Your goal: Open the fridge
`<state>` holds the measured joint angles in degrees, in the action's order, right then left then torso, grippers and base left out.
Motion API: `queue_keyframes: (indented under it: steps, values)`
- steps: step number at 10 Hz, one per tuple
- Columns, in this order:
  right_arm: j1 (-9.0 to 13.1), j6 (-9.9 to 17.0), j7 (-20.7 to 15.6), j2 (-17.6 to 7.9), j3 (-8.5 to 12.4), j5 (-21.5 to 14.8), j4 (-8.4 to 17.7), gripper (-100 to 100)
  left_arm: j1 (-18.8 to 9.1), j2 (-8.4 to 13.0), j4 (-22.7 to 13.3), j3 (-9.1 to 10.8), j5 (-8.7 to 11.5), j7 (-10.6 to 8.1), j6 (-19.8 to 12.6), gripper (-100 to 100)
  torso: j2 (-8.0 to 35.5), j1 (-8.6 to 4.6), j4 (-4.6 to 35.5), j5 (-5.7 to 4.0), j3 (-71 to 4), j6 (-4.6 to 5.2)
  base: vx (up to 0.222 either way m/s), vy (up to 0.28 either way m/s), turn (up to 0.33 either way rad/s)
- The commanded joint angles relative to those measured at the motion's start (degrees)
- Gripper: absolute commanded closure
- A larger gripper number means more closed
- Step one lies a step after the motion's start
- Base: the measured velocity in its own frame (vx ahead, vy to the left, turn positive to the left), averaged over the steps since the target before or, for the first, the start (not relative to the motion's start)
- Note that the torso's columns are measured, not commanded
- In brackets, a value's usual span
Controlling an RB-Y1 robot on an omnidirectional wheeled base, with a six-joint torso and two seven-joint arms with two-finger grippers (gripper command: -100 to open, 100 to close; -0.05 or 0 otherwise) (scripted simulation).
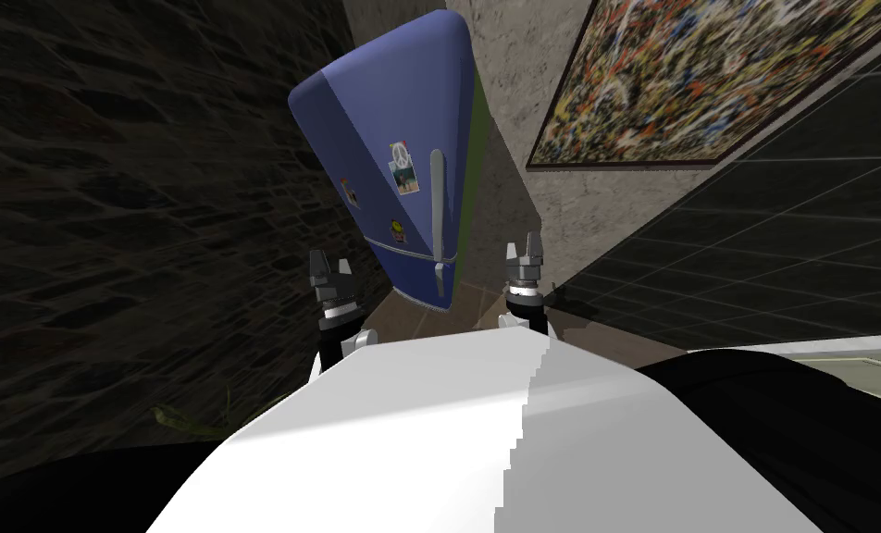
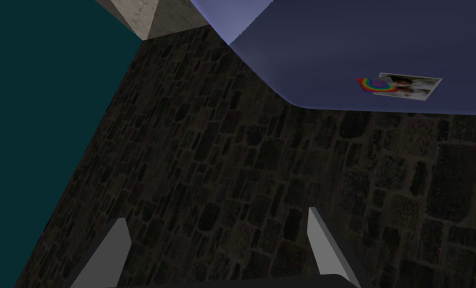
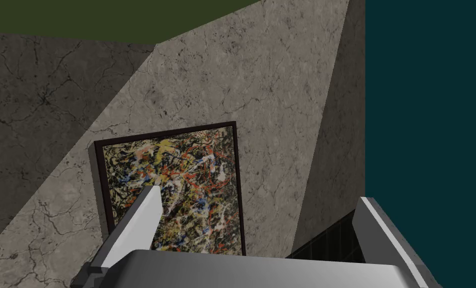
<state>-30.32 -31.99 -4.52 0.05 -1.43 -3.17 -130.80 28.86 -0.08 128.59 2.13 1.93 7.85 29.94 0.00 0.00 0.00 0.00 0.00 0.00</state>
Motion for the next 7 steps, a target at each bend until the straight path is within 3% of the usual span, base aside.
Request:
queue_keyframes:
  steps: [1,7]
  values:
    - [0.00,0.00,0.00,0.00,0.00,0.00,0.00,0,0.00,0.00,0.00,0.00,0.00,0.00,0.00,0,2.32,0.00,2.35,0.00,-4.67,0.00,0.000,0.000,0.000]
    - [0.00,0.00,0.00,0.00,0.00,0.00,-0.02,0,0.00,0.00,0.01,0.00,0.00,0.00,0.00,0,26.93,0.00,26.91,0.00,-53.81,0.00,0.000,0.000,0.000]
